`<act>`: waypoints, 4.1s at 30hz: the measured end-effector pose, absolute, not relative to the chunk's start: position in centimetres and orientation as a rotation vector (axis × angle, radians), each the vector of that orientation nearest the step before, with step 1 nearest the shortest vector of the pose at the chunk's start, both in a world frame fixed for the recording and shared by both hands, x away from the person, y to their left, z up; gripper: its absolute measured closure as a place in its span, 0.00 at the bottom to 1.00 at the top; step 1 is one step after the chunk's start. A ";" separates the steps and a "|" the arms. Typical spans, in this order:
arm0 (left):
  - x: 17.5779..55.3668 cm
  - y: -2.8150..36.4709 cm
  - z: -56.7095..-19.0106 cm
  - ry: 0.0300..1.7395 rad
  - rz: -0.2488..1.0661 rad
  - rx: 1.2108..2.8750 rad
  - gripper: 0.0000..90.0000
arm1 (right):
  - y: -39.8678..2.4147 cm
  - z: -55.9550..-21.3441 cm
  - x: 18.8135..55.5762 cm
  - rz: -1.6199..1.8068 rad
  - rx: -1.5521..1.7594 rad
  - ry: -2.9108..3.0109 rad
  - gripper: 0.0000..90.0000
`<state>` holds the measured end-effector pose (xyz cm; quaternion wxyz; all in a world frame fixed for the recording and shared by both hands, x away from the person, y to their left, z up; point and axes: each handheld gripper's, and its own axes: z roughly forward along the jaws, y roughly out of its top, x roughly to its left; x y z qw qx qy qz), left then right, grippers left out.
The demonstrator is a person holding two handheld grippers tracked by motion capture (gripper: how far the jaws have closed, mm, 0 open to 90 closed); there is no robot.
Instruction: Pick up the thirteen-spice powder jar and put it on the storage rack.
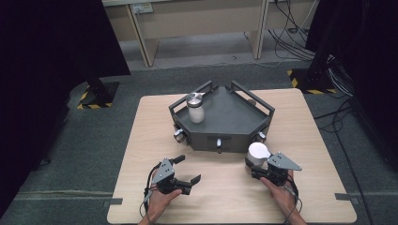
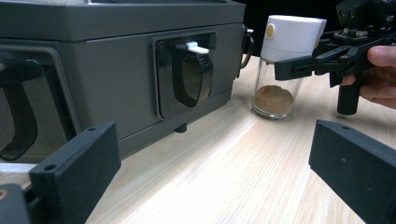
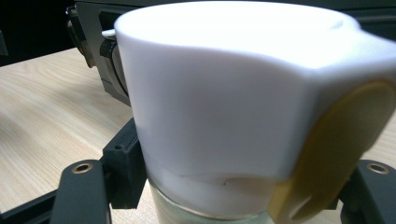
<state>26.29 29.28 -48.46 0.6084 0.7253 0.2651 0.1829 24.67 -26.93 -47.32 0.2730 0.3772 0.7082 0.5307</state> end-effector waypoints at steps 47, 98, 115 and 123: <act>26.5 29.2 -48.7 0.621 0.416 1.687 0.02 | -26.1 -39.7 23.6 1.467 0.811 1.985 0.34; 26.4 29.2 -48.8 0.616 0.415 1.687 0.02 | -22.8 -31.9 30.5 1.501 0.814 1.981 0.34; 26.4 29.1 -48.8 0.612 0.413 1.689 0.02 | -21.2 -32.1 33.9 1.412 0.900 1.954 0.34; 26.5 29.1 -48.8 0.615 0.411 1.690 0.02 | -20.1 -32.4 35.2 1.368 0.921 1.944 0.34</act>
